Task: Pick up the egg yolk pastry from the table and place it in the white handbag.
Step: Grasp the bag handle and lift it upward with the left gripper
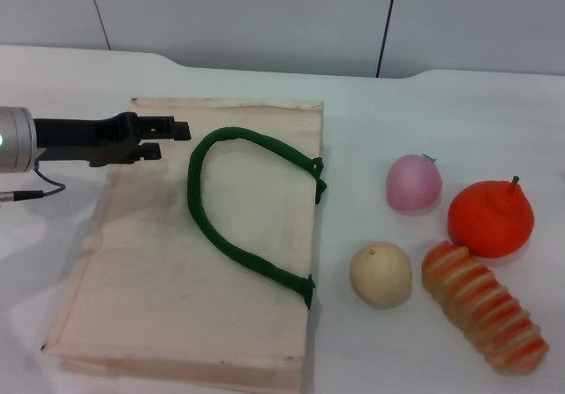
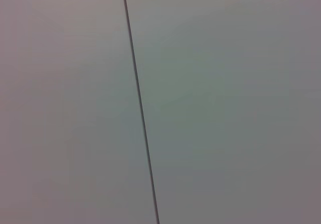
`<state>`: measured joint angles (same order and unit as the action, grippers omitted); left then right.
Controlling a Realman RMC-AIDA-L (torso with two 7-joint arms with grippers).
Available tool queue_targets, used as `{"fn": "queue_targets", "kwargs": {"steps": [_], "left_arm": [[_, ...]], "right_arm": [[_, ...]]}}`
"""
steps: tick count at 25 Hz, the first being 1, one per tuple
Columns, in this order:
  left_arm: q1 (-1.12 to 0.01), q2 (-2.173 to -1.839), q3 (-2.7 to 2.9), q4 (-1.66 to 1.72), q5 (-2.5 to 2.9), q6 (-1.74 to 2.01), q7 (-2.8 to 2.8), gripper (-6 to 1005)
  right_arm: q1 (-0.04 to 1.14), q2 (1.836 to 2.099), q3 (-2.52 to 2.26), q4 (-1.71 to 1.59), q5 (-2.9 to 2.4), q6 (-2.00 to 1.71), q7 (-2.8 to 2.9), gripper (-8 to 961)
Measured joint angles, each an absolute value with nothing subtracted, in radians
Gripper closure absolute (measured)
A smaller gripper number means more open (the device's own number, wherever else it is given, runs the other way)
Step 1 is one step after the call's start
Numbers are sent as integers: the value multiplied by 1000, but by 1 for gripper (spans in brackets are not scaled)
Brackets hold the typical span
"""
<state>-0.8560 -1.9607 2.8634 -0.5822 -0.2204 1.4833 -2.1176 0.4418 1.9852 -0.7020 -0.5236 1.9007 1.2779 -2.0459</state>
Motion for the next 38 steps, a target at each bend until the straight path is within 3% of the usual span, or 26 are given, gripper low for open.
{"fn": "queue_targets", "kwargs": {"steps": [19,33,38], "left_arm": [[-938,-1918,2864,-417,-19,1332,-2184,252],[-978,-1916,2864,-339,59,1250,-2194,262],[-983,-1916,2864,-338,95,1241,-2213,468]], "right_arm": [[448,2008,-663,-525,1900,1279,-2051,76],[451,2012,-661,-526,1905,1279,-2051,77],[451,2014,-661,-526,1907,1279,-2051,77]]}}
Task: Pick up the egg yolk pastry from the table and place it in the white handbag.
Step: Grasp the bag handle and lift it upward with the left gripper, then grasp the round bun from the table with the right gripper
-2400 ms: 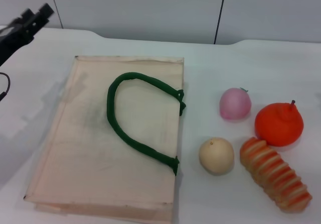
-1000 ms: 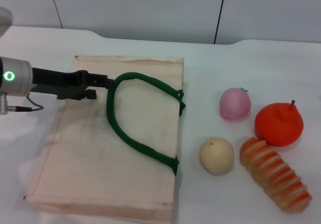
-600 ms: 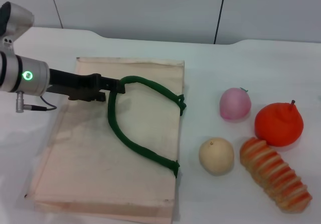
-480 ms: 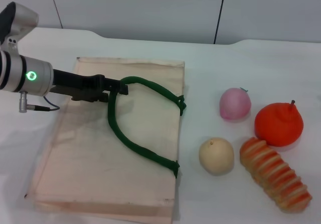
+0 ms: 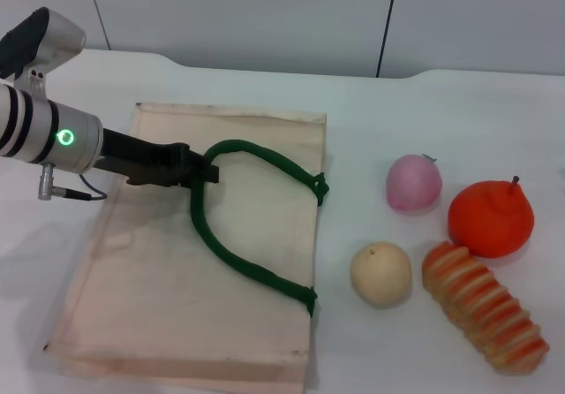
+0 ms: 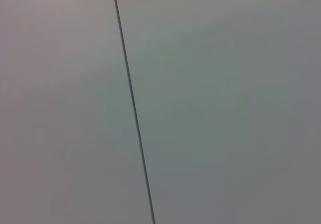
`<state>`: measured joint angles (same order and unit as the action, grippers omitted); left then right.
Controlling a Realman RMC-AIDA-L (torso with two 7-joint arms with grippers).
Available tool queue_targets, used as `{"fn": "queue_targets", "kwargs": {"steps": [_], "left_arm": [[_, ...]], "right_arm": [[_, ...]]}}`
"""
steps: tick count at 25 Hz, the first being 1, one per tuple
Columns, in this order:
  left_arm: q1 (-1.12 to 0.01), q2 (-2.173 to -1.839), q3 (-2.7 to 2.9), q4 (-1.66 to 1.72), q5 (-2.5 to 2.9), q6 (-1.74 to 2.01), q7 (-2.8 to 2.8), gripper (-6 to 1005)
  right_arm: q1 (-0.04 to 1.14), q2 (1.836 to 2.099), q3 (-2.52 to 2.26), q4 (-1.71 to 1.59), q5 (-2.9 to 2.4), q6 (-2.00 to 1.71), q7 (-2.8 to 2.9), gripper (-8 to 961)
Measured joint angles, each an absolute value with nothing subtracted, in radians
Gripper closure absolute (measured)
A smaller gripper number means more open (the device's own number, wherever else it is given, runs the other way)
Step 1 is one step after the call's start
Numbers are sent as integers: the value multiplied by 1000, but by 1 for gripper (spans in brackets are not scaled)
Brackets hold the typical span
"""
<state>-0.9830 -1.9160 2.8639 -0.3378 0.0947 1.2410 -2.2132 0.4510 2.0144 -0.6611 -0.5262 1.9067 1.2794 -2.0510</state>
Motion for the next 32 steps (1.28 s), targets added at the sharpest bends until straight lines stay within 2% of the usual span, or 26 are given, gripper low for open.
{"fn": "queue_targets", "kwargs": {"steps": [17,21,27,29,32], "left_arm": [[-983,-1919,2862,-338,80,1245,-2178,884],[-951,-1909,2862,-368,-61,1388,-2097,880],[-909,-1910,2862,-488,-235,1641,-2029,875],[-891,-1912,2862,-531,-288,1716,-2021,873],[-863,-1913,2862,-596,-362,1828,-2017,870]], "right_arm": [[445,2016,-661,-526,1901,1281,-2051,78],[438,2003,-661,-526,1874,1310,-2033,78],[432,1939,-660,-579,1696,1443,-1897,79],[423,1932,-655,-649,1610,1516,-1854,79],[413,1939,-635,-762,1487,1623,-1793,79]]}}
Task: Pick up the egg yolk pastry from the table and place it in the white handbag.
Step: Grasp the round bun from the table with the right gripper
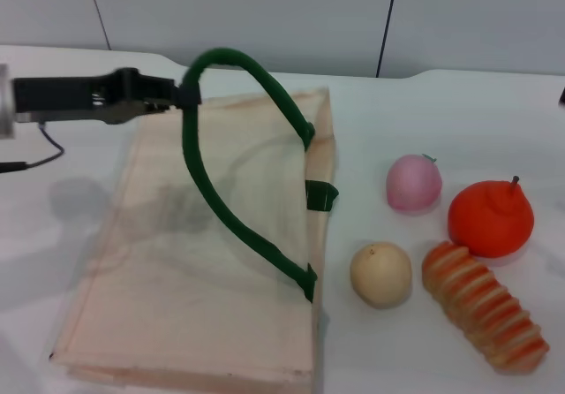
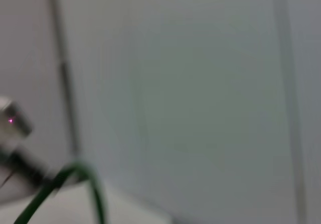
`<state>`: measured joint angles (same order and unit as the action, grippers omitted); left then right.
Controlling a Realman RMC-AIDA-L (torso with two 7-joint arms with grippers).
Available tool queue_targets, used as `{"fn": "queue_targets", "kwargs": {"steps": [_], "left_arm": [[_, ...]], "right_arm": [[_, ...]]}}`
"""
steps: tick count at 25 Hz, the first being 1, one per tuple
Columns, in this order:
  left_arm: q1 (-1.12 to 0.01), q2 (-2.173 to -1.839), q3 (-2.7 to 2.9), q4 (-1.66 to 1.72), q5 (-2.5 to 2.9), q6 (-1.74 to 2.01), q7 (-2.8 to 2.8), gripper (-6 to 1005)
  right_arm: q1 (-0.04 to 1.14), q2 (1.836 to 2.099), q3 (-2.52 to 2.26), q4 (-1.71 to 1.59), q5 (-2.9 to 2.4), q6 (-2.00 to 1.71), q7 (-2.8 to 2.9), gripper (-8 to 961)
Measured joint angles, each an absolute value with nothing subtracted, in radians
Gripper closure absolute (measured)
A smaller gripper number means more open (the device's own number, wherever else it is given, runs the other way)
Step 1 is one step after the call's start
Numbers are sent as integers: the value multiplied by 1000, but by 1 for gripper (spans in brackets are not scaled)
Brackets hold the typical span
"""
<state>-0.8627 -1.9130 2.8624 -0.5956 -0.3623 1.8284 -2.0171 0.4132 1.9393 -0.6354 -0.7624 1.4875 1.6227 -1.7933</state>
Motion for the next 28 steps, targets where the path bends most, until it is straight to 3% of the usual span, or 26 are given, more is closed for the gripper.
{"fn": "queue_targets", "kwargs": {"steps": [3,4,5,7,28], "left_arm": [[-843,-1913,2862,-641,-426,1909,-2017,867],[-840,-1912,2862,-644,-439,1922,-2017,866],[-836,-1910,2862,-647,-452,1936,-2017,866],[-831,-1907,2862,-649,-463,1946,-2017,864],[-788,-1894,2862,-678,-469,1935,-2055,844]], "right_arm": [[416,1970,-623,-883,1344,1708,-1723,79],[422,2005,-624,-976,1242,1740,-1686,79],[422,2005,-624,-976,1242,1740,-1686,79],[430,2030,-646,-1042,1158,1751,-1652,79],[484,2032,-1294,-1079,1089,1448,-1447,80]]}}
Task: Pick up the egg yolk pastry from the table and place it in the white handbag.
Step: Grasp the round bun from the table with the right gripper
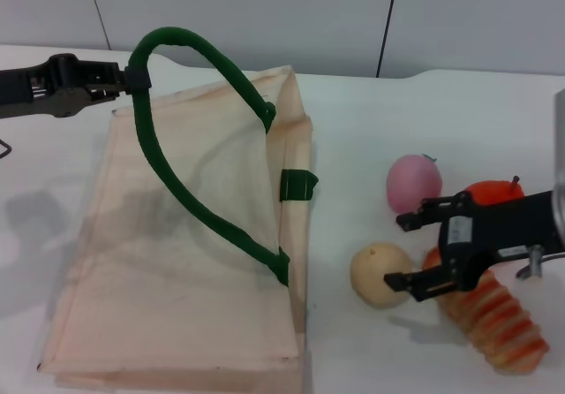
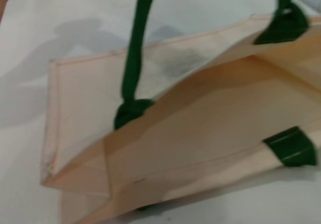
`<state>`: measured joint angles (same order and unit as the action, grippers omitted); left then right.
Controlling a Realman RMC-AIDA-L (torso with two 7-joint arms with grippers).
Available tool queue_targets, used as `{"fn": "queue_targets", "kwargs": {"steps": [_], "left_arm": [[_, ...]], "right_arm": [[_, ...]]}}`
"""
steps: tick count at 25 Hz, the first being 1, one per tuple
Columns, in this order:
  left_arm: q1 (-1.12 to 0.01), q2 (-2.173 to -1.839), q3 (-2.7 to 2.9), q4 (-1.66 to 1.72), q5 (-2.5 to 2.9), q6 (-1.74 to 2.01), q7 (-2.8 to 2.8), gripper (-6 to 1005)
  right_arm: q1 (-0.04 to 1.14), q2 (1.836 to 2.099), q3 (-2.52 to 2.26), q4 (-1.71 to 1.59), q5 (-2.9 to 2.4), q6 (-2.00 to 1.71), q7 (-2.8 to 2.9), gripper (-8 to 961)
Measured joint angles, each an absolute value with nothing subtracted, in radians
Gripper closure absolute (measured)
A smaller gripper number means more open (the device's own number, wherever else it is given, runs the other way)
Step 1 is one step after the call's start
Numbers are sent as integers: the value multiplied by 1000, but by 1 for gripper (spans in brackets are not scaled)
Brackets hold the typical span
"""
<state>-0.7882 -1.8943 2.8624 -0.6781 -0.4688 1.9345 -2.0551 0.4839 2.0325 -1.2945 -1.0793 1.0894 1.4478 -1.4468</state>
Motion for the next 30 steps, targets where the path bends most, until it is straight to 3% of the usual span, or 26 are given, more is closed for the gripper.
{"fn": "queue_targets", "kwargs": {"steps": [30], "left_arm": [[-798,-1891,2862,-670,-471,1939,-2061,817]], "right_arm": [[545,2030,-1540,-1005,1014,1213,-1342,99]]}}
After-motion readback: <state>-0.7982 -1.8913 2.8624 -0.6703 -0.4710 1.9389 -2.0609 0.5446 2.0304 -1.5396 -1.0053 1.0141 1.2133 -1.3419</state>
